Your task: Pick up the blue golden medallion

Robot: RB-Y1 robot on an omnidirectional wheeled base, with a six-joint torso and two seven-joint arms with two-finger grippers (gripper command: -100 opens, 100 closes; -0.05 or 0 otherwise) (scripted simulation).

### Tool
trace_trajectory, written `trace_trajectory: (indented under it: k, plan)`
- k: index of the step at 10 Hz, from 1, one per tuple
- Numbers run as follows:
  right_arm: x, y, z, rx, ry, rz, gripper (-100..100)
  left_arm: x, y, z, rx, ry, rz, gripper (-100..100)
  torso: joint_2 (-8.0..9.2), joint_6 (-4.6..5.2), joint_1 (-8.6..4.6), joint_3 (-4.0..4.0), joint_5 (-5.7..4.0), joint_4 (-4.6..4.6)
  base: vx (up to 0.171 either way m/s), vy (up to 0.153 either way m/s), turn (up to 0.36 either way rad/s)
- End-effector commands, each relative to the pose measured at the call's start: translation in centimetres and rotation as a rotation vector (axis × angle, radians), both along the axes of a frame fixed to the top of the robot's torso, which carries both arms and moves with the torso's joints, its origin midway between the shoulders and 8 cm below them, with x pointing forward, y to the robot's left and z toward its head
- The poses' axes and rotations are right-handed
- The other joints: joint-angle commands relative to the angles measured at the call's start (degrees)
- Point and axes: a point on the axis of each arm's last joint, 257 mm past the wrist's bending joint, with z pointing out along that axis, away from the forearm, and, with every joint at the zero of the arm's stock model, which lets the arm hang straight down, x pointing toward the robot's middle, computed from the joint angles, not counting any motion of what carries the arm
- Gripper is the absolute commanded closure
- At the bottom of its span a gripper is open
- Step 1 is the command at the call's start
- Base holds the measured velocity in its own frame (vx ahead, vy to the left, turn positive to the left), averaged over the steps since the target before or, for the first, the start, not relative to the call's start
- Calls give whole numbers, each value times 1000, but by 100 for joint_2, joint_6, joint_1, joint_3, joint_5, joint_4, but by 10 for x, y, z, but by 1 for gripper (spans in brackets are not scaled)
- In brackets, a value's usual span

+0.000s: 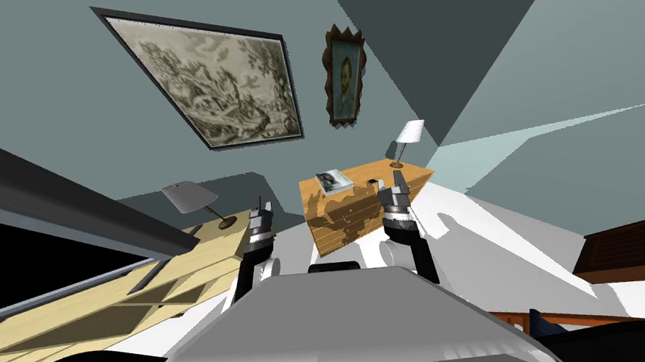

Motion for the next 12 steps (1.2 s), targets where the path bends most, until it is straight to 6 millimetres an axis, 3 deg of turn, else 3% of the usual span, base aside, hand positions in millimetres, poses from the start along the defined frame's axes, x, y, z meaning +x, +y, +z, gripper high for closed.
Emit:
trace_trajectory:
  k: [1,5,9,12]
  plan:
    - [0,0,0,0,0,0,0,3,1,-5,41,26,-7,-100,0,0,0,0,0,0,-13,-36,-25]
    - [0,0,0,0,0,0,0,17,16,-34,174,155,4,-100,8,1,-49,5,-11,2,-28,-123,-43]
    - [0,0,0,0,0,0,0,32,57,-74,297,328,61,-100,12,1,-70,7,-16,3,-38,-183,-70]
    - [0,0,0,0,0,0,0,36,72,-89,316,397,83,-100,0,1,-55,1,-13,0,0,-134,-31]
